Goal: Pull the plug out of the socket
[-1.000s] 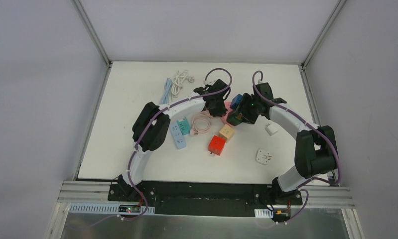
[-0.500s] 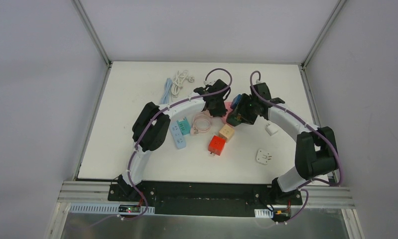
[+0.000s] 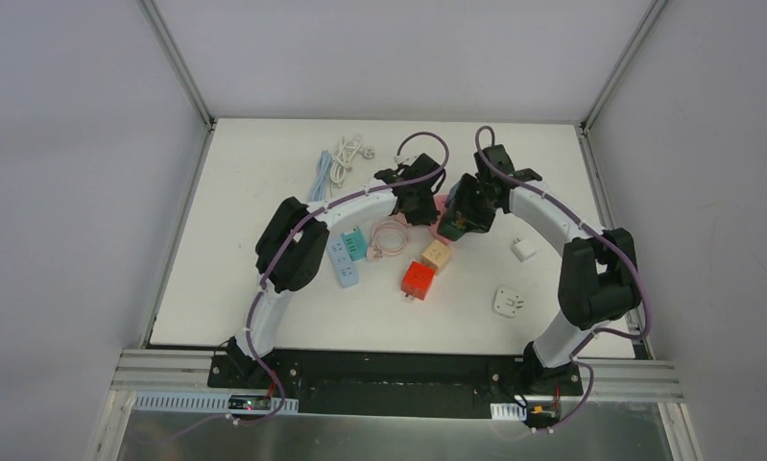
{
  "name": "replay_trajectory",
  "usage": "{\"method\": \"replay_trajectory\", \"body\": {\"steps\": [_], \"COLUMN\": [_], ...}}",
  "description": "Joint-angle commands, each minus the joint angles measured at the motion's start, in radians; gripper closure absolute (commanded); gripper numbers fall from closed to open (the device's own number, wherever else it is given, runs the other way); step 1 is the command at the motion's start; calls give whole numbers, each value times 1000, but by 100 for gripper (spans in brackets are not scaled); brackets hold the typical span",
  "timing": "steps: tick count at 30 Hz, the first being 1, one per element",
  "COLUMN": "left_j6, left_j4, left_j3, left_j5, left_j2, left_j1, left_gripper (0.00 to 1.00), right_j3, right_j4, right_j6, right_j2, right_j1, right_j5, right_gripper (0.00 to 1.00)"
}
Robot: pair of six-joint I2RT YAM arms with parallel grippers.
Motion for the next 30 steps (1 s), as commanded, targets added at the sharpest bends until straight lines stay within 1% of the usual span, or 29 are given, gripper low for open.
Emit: {"method": "replay_trajectory", "body": {"steps": [1, 4, 7, 8, 11, 13, 15, 17, 18, 19, 21, 23, 24, 27, 29, 30], "left_j6": [36, 36, 35, 35, 35, 36, 37, 36, 36, 35, 31, 29, 27, 26, 22, 22], "left_j4": [-161, -161, -161, -161, -168, -170, -173, -177, -179, -183, -200, -210, -211, -219, -222, -223], "left_j3": [-37, -36, -36, -36, -28, -25, -21, -15, -12, -8, 6, 14, 15, 22, 25, 27], "left_j5": [-37, -36, -35, -35, -34, -34, -35, -34, -32, -29, -22, -18, -20, -22, -22, -21], "left_j2": [47, 48, 49, 48, 52, 52, 55, 58, 60, 62, 70, 73, 73, 78, 80, 82], "left_j1": [-3, -2, -2, -2, -2, -2, -2, -3, -2, -2, -3, -3, -3, -3, -3, -4], "left_gripper": [86, 85, 86, 86, 85, 84, 83, 83, 83, 83, 84, 84, 84, 84, 84, 84], "right_j3": [-96, -180, -188, -165, -68, -23, 6, 12, 5, -15, -79, -127, -131, -127, -123, -115], "right_j4": [162, 284, 310, 277, 102, 27, -6, 3, 34, 78, 223, 337, 357, 368, 338, 292], "right_j6": [1, 30, 44, 45, 54, 79, 89, 83, 69, 63, 74, 97, 101, 110, 107, 102], "right_j2": [-153, -212, -217, -200, -136, -106, -92, -100, -121, -148, -223, -282, -292, -282, -258, -245], "right_j1": [-50, -80, -71, -60, -30, -26, -26, -28, -31, -41, -66, -87, -91, -89, -80, -76], "right_j5": [-108, -187, -183, -133, 8, 57, 64, 21, -31, -89, -215, -294, -321, -356, -312, -278], "right_gripper": [100, 100, 100, 100, 100, 100, 100, 100, 100, 100, 100, 100, 100, 100, 100, 100]}}
